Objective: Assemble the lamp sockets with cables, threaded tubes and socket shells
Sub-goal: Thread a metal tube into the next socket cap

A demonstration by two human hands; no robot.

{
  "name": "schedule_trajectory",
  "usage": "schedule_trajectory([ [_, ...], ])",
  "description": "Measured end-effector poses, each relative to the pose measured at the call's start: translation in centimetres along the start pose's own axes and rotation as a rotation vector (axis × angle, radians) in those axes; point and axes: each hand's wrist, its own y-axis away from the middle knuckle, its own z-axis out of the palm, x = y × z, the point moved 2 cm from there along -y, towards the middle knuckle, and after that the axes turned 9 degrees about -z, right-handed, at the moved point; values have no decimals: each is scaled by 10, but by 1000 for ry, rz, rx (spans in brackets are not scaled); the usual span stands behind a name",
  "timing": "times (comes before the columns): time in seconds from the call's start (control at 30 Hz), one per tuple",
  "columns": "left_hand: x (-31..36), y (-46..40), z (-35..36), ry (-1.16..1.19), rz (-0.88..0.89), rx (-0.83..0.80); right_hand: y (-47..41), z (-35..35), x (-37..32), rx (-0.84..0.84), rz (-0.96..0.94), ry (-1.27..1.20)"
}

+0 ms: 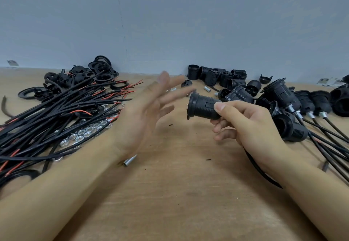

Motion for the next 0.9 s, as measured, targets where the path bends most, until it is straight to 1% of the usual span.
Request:
schedule_trajectory([
  [0.03, 2, 1, 0, 23, 16, 4, -1, -2, 0, 17, -6, 6],
  [0.13, 13, 4, -10, 125, 100, 139, -2, -6, -3, 59, -47, 28],
  [0.2, 13, 3, -12, 107, 118, 170, 0, -5, -6, 66, -89, 80],
  [0.27, 8, 0, -9, 32, 129, 196, 1, -7, -11, 107, -169, 169],
  [0.3, 6, -1, -8, -28, 137, 224, 0, -11, -15, 161, -244, 269],
  [0.37, 4, -2, -7, -123, 147, 279, -4, -25, -26, 330, -394, 518],
  [0.4, 4, -3, -7, -139, 140, 295, -8, -35, -31, 436, -433, 594],
  [0.43, 4, -3, -9, -146, 131, 310, -11, -46, -34, 534, -444, 620],
  [0.5, 5, -4, -13, -163, 117, 346, -20, -71, -35, 709, -387, 583],
  [0.53, 5, -4, -14, -175, 110, 367, -24, -82, -30, 764, -328, 554],
  [0.63, 4, -6, -20, -214, 67, 433, -32, -105, -9, 809, -101, 478],
  [0.7, 4, -7, -23, -267, 38, 468, -35, -110, 2, 825, -3, 438],
  [0.73, 4, -7, -26, -325, 31, 484, -34, -110, 3, 835, 0, 451],
  [0.8, 4, -7, -32, -530, 37, 518, -31, -107, -3, 835, -93, 593],
  [0.9, 5, -4, -42, -1054, 57, 595, -25, -92, -16, 734, -265, 790],
])
